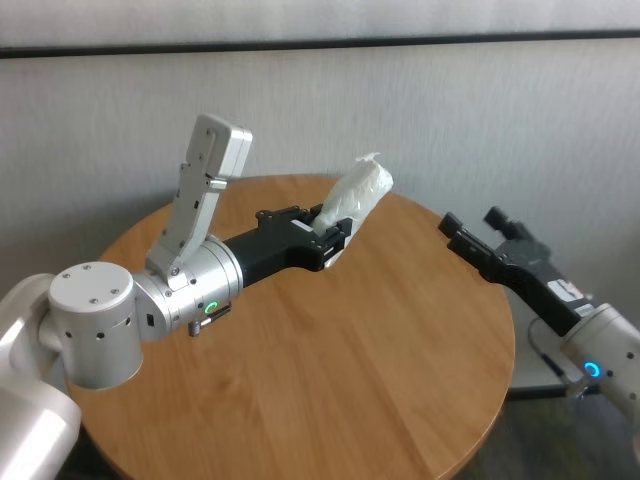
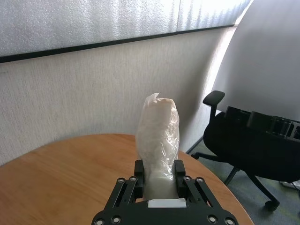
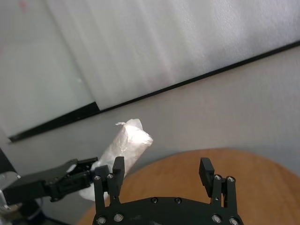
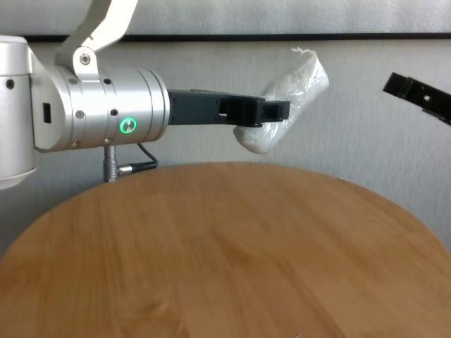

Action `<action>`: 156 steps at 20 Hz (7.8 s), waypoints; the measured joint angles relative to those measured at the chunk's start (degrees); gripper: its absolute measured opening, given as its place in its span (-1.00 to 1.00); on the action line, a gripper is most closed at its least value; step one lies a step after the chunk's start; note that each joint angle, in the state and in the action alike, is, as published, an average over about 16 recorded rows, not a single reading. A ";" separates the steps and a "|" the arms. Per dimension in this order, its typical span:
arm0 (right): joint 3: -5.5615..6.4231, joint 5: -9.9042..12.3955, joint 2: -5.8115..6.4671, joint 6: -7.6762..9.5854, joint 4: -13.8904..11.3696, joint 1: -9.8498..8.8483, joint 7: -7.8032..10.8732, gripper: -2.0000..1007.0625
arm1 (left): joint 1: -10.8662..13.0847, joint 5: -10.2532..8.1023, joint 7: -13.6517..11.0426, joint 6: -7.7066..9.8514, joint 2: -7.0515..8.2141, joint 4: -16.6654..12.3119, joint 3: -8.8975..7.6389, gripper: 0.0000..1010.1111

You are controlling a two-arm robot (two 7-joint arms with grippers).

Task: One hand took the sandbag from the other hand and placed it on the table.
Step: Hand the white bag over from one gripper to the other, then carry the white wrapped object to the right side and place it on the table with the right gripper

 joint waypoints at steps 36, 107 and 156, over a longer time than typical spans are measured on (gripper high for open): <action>-5.83 22.02 -9.31 14.84 11.61 12.67 5.52 0.99 | 0.04 -0.01 -0.06 -0.03 0.00 0.05 -0.08 -0.19; -9.99 25.20 -10.91 15.56 17.75 18.57 5.51 0.16 | 0.05 -0.01 -0.06 -0.03 -0.01 0.05 -0.08 -0.19; -8.75 17.98 -4.33 9.38 15.61 17.31 1.70 0.16 | 3.83 3.65 20.31 4.73 -4.40 -1.75 -7.60 0.98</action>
